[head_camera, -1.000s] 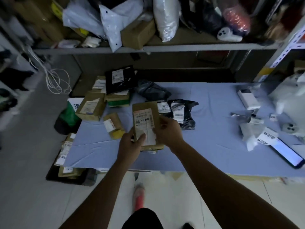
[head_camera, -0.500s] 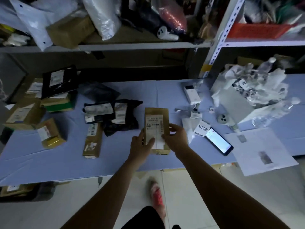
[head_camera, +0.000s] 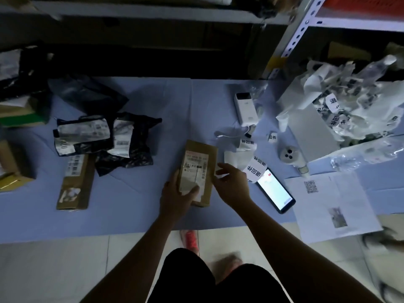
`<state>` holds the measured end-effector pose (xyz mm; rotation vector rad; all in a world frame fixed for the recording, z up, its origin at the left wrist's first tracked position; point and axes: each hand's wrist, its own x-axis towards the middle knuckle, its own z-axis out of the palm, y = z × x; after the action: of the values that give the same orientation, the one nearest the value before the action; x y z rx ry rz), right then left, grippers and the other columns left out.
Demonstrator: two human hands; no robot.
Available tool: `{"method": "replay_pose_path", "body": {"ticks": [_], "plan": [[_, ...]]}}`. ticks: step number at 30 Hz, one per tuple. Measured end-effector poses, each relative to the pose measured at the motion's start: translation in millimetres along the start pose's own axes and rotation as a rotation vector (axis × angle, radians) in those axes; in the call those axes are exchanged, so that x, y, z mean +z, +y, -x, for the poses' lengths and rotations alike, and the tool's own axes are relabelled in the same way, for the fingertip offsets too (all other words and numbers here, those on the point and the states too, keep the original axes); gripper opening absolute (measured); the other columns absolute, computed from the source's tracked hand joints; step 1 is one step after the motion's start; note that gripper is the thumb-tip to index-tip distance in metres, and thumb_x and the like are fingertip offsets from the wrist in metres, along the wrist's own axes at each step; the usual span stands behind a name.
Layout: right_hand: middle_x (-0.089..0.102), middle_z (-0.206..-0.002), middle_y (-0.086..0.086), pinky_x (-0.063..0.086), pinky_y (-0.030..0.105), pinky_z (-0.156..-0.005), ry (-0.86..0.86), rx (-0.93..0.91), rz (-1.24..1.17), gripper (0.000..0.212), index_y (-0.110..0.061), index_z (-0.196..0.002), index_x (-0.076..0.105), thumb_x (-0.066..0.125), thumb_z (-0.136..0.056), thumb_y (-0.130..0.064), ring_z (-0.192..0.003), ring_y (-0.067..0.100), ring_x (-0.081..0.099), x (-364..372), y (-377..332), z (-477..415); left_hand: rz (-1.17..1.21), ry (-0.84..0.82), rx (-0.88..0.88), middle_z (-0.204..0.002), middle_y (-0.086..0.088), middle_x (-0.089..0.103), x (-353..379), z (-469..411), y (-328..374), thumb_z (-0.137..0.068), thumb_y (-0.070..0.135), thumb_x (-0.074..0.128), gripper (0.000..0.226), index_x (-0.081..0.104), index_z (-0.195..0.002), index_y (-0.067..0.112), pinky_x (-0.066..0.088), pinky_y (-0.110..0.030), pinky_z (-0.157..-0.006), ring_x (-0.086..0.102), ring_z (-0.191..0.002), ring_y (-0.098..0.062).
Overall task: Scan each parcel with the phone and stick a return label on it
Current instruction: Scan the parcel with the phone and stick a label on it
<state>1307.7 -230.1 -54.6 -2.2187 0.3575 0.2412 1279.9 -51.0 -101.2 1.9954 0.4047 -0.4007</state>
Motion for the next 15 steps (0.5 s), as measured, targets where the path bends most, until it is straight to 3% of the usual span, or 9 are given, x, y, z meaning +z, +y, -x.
{"method": "replay_pose_path", "body": {"ticks": [2, 5, 7, 10, 12, 15], "plan": [[0.073, -0.097, 0.0, 0.058, 0.027, -0.072, 0.063, -0.09, 0.047, 0.035, -0.011, -0.121, 0.07, 0.074, -0.086, -0.015, -0.076, 0.009, 0.068, -23.8, 7.7, -8.0, 0.02, 0.042, 0.017, -0.137, -0.003, 0.059, 5.4, 3.6, 8.1, -0.066, 0.055, 0.077, 0.091, 0.043, -0.146, 0.028, 0.052, -0.052, -0.099, 0.057, -0.125, -0.026], [0.068, -0.117, 0.008, 0.053, 0.04, -0.088, 0.173, -0.195, 0.233, 0.044, -0.01, -0.124, 0.067, 0.077, -0.081, -0.012, -0.103, 0.026, 0.063, -61.3, 33.3, -20.9, 0.005, 0.103, 0.012, -0.13, -0.007, 0.061, 17.1, 9.3, 17.1, -0.066, 0.055, 0.079, 0.089, 0.044, -0.144, 0.03, 0.052, -0.055, -0.095, 0.058, -0.121, -0.03], [0.059, -0.129, 0.01, 0.046, 0.045, -0.094, 0.165, -0.153, 0.375, 0.063, -0.014, -0.135, 0.06, 0.081, -0.077, -0.022, -0.118, 0.032, 0.052, -81.6, 57.2, -28.5, -0.066, 0.166, -0.014, -0.125, -0.006, 0.059, 25.9, 14.6, 22.6, -0.069, 0.058, 0.08, 0.087, 0.042, -0.144, 0.036, 0.05, -0.056, -0.097, 0.056, -0.118, -0.031], [0.038, -0.146, 0.012, 0.04, 0.052, -0.104, 0.014, 0.027, 0.52, 0.095, -0.019, -0.151, 0.035, 0.082, -0.073, -0.047, -0.134, 0.035, 0.034, -99.6, 95.9, -36.2, -0.176, 0.254, -0.028, -0.118, -0.008, 0.055, 36.4, 22.2, 33.2, -0.073, 0.06, 0.079, 0.085, 0.039, -0.145, 0.04, 0.047, -0.053, -0.099, 0.053, -0.114, -0.033], [0.037, -0.144, 0.015, 0.042, 0.053, -0.102, -0.076, 0.103, 0.553, 0.098, -0.019, -0.15, 0.03, 0.079, -0.073, -0.056, -0.135, 0.037, 0.035, -105.2, 119.1, -39.7, -0.217, 0.274, -0.026, -0.117, -0.008, 0.055, 42.4, 27.2, 40.0, -0.077, 0.059, 0.077, 0.084, 0.036, -0.148, 0.041, 0.047, -0.053, -0.099, 0.053, -0.113, -0.034], [0.05, -0.121, 0.01, 0.05, 0.048, -0.088, -0.086, 0.102, 0.496, 0.08, -0.022, -0.131, 0.046, 0.075, -0.071, -0.067, -0.122, 0.036, 0.049, -108.9, 136.6, -41.2, -0.265, 0.298, -0.055, -0.114, -0.008, 0.054, 50.6, 34.5, 47.5, -0.082, 0.057, 0.073, 0.08, 0.033, -0.15, 0.046, 0.045, -0.053, -0.101, 0.053, -0.111, -0.034]]}}
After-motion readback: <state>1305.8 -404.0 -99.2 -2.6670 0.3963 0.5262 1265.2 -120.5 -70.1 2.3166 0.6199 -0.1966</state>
